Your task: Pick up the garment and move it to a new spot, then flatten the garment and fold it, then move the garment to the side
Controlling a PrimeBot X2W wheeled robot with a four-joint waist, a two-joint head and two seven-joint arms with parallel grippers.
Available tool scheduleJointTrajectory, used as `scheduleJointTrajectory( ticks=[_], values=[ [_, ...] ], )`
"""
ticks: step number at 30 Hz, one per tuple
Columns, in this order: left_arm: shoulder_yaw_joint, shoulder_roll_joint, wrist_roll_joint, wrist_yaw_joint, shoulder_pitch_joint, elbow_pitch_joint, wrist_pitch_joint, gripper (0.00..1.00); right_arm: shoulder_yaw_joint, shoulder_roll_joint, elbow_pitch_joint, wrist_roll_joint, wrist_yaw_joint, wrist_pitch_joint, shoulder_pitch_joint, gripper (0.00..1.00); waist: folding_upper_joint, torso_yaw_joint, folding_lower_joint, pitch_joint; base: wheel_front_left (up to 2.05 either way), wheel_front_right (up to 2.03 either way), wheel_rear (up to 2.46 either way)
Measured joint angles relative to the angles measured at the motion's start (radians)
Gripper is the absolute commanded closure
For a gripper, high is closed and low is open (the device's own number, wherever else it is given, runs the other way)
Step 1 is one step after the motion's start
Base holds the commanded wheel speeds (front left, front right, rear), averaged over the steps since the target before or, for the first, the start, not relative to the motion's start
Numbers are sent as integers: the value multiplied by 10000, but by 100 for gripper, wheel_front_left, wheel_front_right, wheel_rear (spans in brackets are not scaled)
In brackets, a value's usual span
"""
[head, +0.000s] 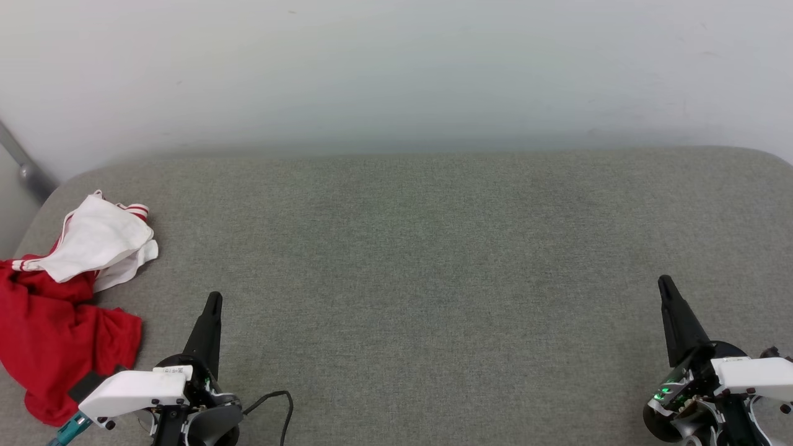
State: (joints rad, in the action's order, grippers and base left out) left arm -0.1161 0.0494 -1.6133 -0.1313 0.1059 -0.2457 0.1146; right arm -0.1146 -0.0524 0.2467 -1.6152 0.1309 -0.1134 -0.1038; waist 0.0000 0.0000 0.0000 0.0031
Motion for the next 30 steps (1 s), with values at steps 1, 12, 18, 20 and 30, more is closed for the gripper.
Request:
scheduleJointTrajectory(
  ticks=[1, 12, 18, 20, 30],
  values=[
    [0, 0, 0, 0, 0, 0, 0, 100, 0, 0, 0, 0, 0, 0, 0, 100, 0, 0, 0, 0, 0, 0, 0],
    [0, 0, 0, 0, 1, 0, 0, 100, 0, 0, 0, 0, 0, 0, 0, 100, 0, 0, 0, 0, 0, 0, 0],
    [0, 0, 0, 0, 1, 0, 0, 100, 0, 0, 0, 0, 0, 0, 0, 100, 0, 0, 0, 0, 0, 0, 0],
    [0, 0, 0, 0, 1, 0, 0, 100, 0, 0, 0, 0, 0, 0, 0, 100, 0, 0, 0, 0, 0, 0, 0],
    [50, -19, -2, 8, -189, -236, -4, 0, 13, 6, 240, -4, -2, 0, 199, 0, 0, 0, 0, 0, 0, 0, 0]
  ],
)
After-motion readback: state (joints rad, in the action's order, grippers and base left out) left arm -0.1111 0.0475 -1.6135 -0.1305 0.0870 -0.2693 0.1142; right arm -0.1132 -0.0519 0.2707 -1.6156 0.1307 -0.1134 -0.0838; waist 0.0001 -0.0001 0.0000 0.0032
